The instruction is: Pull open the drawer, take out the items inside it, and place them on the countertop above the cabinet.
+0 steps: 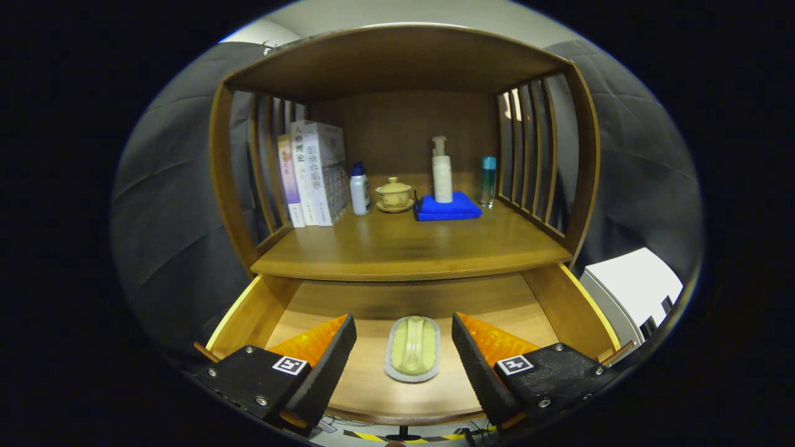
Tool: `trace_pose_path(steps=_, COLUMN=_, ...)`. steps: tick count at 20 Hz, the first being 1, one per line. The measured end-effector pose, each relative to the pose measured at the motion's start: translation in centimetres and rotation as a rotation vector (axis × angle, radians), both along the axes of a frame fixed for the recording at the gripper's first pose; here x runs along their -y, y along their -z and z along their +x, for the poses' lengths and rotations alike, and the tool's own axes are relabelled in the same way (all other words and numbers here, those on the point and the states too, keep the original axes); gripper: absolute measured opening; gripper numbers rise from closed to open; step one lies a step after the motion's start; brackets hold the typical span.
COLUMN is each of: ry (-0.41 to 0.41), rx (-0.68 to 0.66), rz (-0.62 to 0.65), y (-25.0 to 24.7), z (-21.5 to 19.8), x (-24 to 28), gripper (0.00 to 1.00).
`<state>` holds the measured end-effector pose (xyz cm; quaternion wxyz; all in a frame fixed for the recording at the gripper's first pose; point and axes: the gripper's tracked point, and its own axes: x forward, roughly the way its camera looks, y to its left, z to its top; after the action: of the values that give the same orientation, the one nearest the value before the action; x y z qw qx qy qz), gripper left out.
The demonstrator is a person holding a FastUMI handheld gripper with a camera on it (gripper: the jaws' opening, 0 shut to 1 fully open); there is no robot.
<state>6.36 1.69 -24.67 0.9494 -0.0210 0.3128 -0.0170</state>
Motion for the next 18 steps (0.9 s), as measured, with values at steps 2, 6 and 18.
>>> trace_pose_path(steps=2, ry=0.031, rx=-0.036, rz=0.015, y=1.4, z=0.5, x=0.6, gripper=0.95)
trace_pose_path(steps=6, ry=0.059, rx=-0.123, rz=0.003, y=4.3, z=1.3, x=1.2, gripper=0.94)
trace_pose_path(steps=18, ry=0.013, rx=-0.338, rz=-0.167, y=10.5, z=3.0, x=1.4, gripper=0.87)
